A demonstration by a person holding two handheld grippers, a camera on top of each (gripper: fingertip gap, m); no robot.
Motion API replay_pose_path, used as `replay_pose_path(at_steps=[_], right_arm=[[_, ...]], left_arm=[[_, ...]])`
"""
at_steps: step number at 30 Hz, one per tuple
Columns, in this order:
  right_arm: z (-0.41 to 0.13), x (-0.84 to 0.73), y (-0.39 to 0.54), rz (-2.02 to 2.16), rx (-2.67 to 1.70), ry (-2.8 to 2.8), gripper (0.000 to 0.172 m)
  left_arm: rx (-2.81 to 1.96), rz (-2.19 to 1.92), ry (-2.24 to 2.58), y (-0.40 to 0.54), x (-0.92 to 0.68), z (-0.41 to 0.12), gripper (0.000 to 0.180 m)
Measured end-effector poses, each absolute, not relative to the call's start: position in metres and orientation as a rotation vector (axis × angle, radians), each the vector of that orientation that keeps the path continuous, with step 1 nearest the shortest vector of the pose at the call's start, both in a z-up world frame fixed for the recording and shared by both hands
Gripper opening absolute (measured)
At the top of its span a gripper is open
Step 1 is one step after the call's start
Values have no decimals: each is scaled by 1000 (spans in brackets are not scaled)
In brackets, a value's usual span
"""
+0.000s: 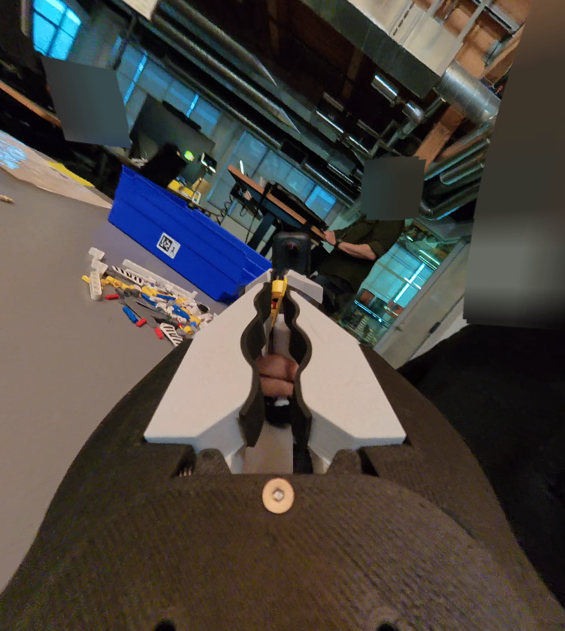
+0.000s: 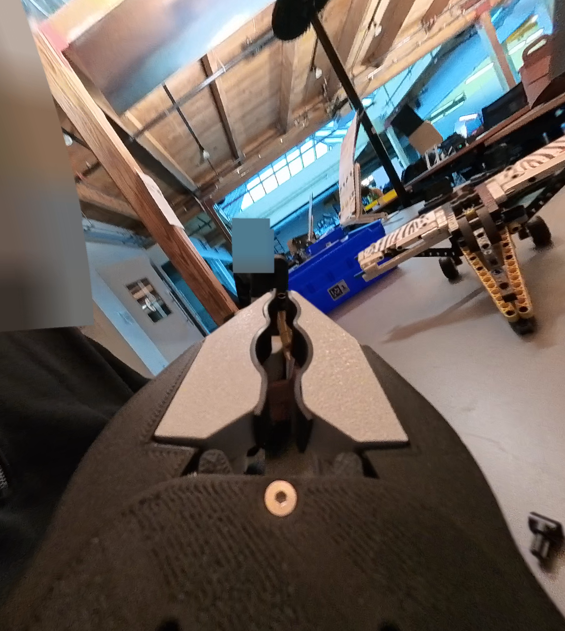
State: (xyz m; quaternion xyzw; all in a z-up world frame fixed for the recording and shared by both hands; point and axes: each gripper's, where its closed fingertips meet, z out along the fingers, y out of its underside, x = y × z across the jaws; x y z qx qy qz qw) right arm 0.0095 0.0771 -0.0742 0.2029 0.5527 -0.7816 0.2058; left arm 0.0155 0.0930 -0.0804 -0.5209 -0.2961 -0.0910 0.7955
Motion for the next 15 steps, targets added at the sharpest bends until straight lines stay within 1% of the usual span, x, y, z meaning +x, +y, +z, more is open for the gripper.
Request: replay_pose_path(at_steps=[5,15], right_arm=[[-70,6,83,-2240,619,1440,0],[-64,0,92,-2266,678,1307,2]], left_arm=[[-1034,-263,-669,98,14,-77,3],[-1019,-312,-685,104,14,-79,3]])
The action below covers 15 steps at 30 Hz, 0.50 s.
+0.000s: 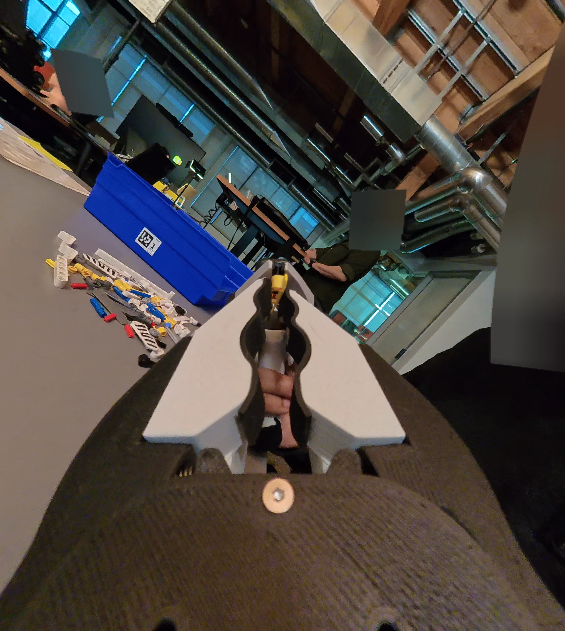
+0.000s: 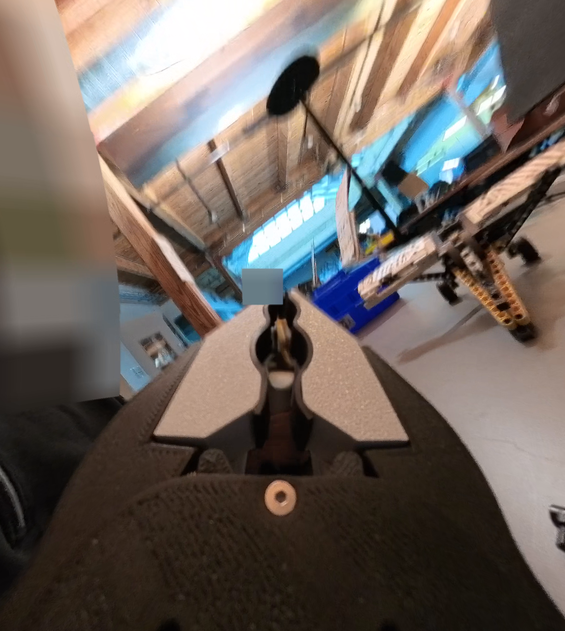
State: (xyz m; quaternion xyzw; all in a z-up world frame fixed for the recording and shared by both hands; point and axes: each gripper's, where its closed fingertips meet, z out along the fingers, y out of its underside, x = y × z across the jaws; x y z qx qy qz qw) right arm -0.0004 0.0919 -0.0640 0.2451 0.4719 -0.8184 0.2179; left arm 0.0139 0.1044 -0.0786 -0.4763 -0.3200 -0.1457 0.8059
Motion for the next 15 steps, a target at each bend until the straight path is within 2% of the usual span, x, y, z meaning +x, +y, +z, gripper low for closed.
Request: replay_pose_path(at_steps=[2,3,5,7,10,15], right_arm=[[-40,-33,143,-2356,799,956,0],[-34,-47,165,-2399,832,966,0],[-37,-47,163,-2479,819,1365,0],[-31,-29,148,-2482,714,1486,0],[-56,-40,141,-2372,759,1768,1],[-127,-100,192,-2004,1247,2186,2]], left_arm=[[-1016,-328,-681,102,18,-80,2],[-1000,-317,-684,98,19,-78,1],[-959,-317,-691,91,16,-76,2],[-958,-335,-696,93,12,-77,2],[-984,-331,-686,97,12,-78,2],[-997,-321,-684,98,13,-80,2]])
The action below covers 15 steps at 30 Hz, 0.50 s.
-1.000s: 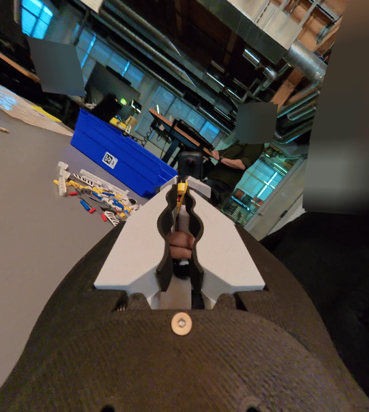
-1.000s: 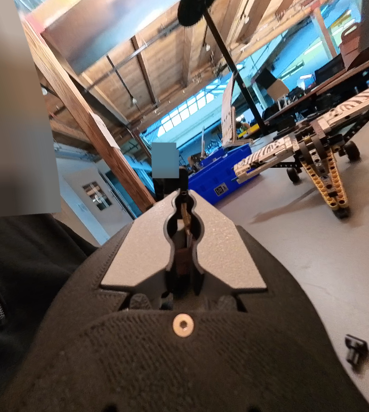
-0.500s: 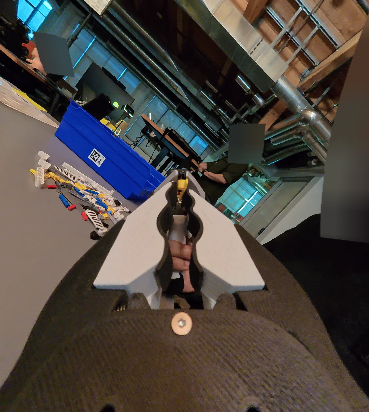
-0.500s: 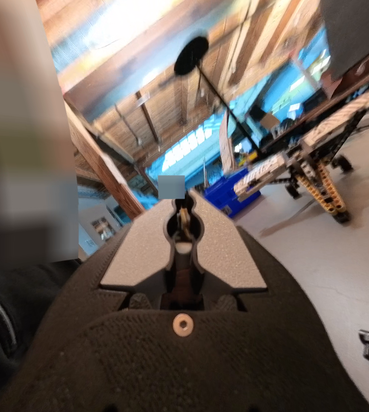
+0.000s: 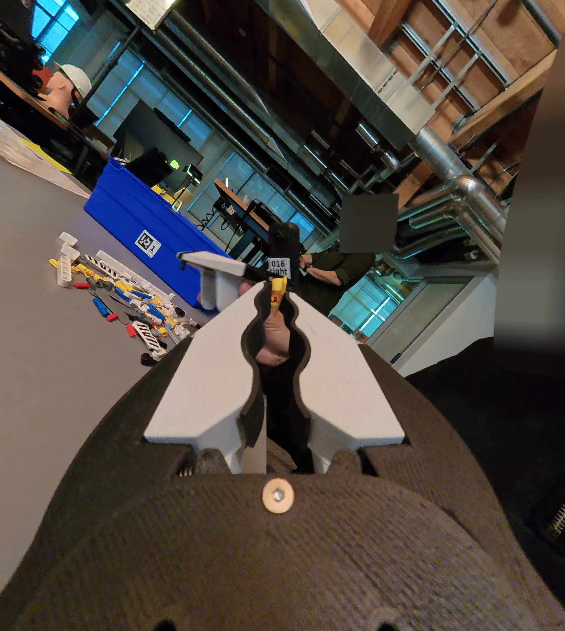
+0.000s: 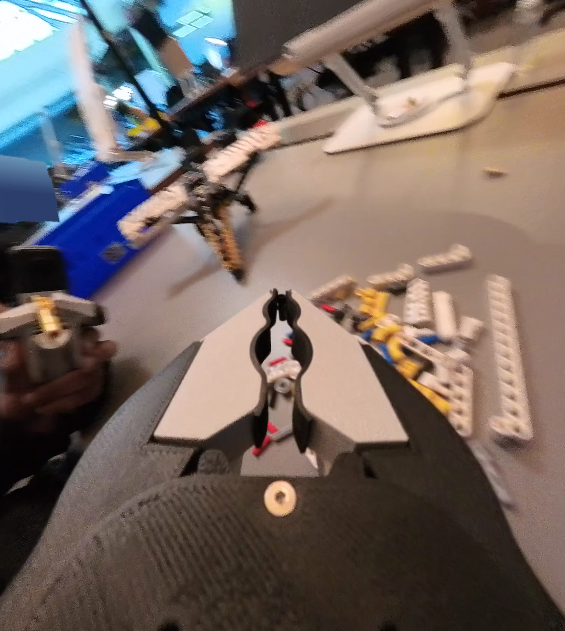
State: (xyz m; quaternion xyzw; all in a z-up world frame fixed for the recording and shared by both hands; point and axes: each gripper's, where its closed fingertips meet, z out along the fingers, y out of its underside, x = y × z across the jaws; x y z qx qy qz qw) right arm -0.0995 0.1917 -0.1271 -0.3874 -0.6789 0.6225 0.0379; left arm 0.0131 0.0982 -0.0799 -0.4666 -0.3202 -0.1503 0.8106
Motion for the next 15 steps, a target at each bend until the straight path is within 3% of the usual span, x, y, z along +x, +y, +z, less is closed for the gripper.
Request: replay_pose_path(at_steps=[7,12,15], right_arm=[[-170,-119,219,1579,-1426,-2129,7],[-153,-123,224,1580,-1310,-2039,30],[-116,-98,192,1818,-1054,-2053,34]], left_arm=[[-999,-333,-703,99,11,-82,2],[-990,-347,-713,98,9,-83,2],[-981,-349,-717,97,9,-83,2]])
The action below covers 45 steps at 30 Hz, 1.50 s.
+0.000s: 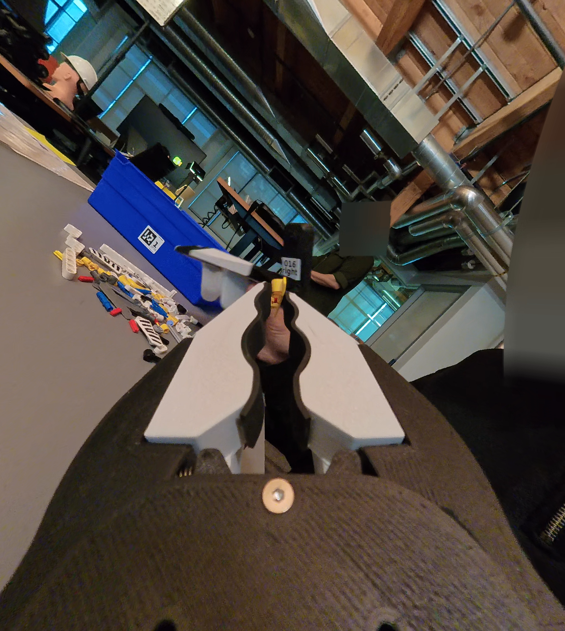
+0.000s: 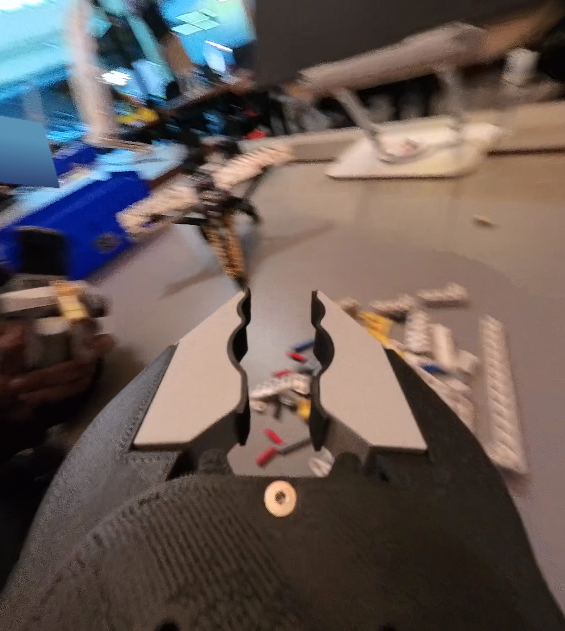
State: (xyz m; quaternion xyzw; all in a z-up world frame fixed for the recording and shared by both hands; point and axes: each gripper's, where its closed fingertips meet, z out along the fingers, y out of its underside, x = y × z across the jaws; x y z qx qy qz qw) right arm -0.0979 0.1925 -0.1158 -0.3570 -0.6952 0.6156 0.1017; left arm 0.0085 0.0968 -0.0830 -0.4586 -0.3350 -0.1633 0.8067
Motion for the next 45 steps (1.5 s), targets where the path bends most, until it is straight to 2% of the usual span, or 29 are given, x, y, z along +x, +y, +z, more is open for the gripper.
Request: replay_pose_path(at_steps=[4,9,12,14,24,26,27,32,45], right_arm=[[-82,-23,127,2257,-627,-2264,33],[-79,10,101,2455,-490,-2329,36],[-84,8,96,2471,-548,-2334,28],[-86,10,94,2467,-535,-2343,5],[-80,10,98,2502,-588,-2370,4],[-74,-15,128,2581,-734,-2230,5],[-74,-27,141,2570,-787,-2184,5],[-88,-35,136,2390,-790,-2240,5],[-83,-33,139,2431,-710,-2183,5]], left_arm=[[-959,-359,-724,94,7,-82,1],[-909,-382,-731,87,5,-80,2],[-919,-390,-720,89,7,-80,2],[-933,-384,-711,90,9,-80,2],[-867,-286,-685,79,13,-69,2],[-619,-212,-795,21,-9,-67,0],[-678,-190,-772,16,-9,-68,0],[-930,-177,-631,85,19,-61,0],[-912,-253,-625,81,16,-67,0]])
